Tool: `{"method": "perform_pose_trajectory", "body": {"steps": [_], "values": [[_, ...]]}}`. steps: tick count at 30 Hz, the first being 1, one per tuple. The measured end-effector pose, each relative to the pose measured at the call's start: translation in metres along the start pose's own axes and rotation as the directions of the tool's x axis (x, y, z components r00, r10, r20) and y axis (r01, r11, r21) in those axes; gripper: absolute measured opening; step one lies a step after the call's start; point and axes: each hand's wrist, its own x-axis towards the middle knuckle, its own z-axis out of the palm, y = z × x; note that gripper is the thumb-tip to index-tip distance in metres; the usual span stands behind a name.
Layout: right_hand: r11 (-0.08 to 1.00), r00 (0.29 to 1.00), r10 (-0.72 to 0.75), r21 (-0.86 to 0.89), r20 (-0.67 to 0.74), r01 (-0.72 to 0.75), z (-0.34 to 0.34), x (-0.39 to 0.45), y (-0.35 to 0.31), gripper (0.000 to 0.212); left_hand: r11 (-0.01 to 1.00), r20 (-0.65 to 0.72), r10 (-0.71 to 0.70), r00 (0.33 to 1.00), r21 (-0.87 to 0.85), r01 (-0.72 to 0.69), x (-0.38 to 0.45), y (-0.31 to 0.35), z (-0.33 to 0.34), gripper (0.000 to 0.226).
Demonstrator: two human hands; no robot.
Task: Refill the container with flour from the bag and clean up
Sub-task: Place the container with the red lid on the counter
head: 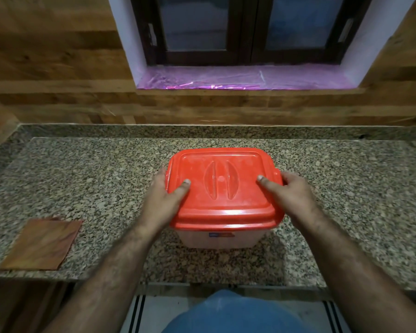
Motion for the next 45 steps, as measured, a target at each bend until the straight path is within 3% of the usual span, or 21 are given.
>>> {"method": "perform_pose_trajectory", "body": {"steps": [2, 6, 10, 13, 16, 20, 23, 25, 27, 29, 32, 37, 40, 45], "values": [[1.0, 0.999, -0.003, -0.029, -0.032, 0.002, 0.003, -0.001, -0.002, 0.06, 0.996, -0.03, 0.022, 0.999, 0.084, -0.019, -0.001, 0.0, 0.001, 0.079], [0.998, 0.995, -0.044, 0.042, -0.093, 0.049, -0.001, -0.007, -0.01, 0.073, 0.999, 0.008, 0.018, 1.0, 0.034, -0.018, -0.002, 0.0, -0.003, 0.072], [0.942, 0.982, -0.144, 0.288, -0.124, 0.174, -0.006, -0.019, -0.028, 0.073, 0.998, -0.002, 0.059, 0.998, -0.013, -0.059, -0.006, 0.004, -0.006, 0.055], [0.846, 0.98, -0.193, 0.498, -0.046, 0.19, -0.006, -0.026, -0.045, 0.067, 0.993, -0.052, 0.117, 0.992, 0.011, -0.117, -0.013, 0.017, -0.004, 0.068], [0.803, 0.958, -0.276, 0.53, -0.072, 0.271, -0.018, -0.031, -0.062, 0.045, 0.965, -0.115, 0.25, 0.961, 0.112, -0.237, -0.02, 0.032, -0.001, 0.073], [0.67, 0.881, -0.371, 0.572, -0.294, 0.473, -0.059, -0.025, -0.082, 0.066, 0.834, -0.105, 0.487, 0.867, 0.353, -0.425, -0.03, 0.051, 0.018, 0.089], [0.629, 0.739, -0.449, 0.41, -0.502, 0.66, -0.093, -0.022, -0.087, 0.068, 0.702, 0.111, 0.616, 0.78, 0.373, -0.607, -0.041, 0.053, 0.048, 0.082], [0.652, 0.648, -0.508, 0.238, -0.568, 0.72, -0.109, -0.021, -0.082, 0.066, 0.604, 0.295, 0.62, 0.728, 0.413, -0.682, -0.042, 0.043, 0.07, 0.073], [0.701, 0.572, -0.578, 0.005, -0.582, 0.713, -0.118, -0.017, -0.068, 0.063, 0.472, 0.445, 0.576, 0.686, 0.504, -0.723, -0.043, 0.033, 0.091, 0.066], [0.727, 0.54, -0.644, -0.213, -0.542, 0.652, -0.122, -0.01, -0.045, 0.059, 0.347, 0.547, 0.493, 0.677, 0.59, -0.729, -0.044, 0.026, 0.107, 0.072], [0.713, 0.604, -0.698, -0.453, -0.384, 0.536, -0.119, 0.005, 0.002, 0.049, 0.194, 0.627, 0.421, 0.656, 0.644, -0.74, -0.04, 0.016, 0.117, 0.079], [0.503, 0.669, -0.741, -0.708, -0.058, 0.495, -0.102, 0.035, 0.09, 0.048, 0.12, 0.642, 0.499, 0.582, 0.614, -0.78, -0.039, 0.01, 0.118, 0.075], [0.458, 0.725, -0.687, -0.742, 0.054, 0.489, -0.092, 0.043, 0.129, 0.032, 0.122, 0.645, 0.463, 0.608, 0.633, -0.764, -0.039, 0.013, 0.119, 0.075], [0.341, 0.776, -0.585, -0.796, 0.236, 0.499, -0.08, 0.045, 0.163, 0.028, 0.154, 0.61, 0.446, 0.655, 0.669, -0.728, -0.042, 0.021, 0.123, 0.075]]}}
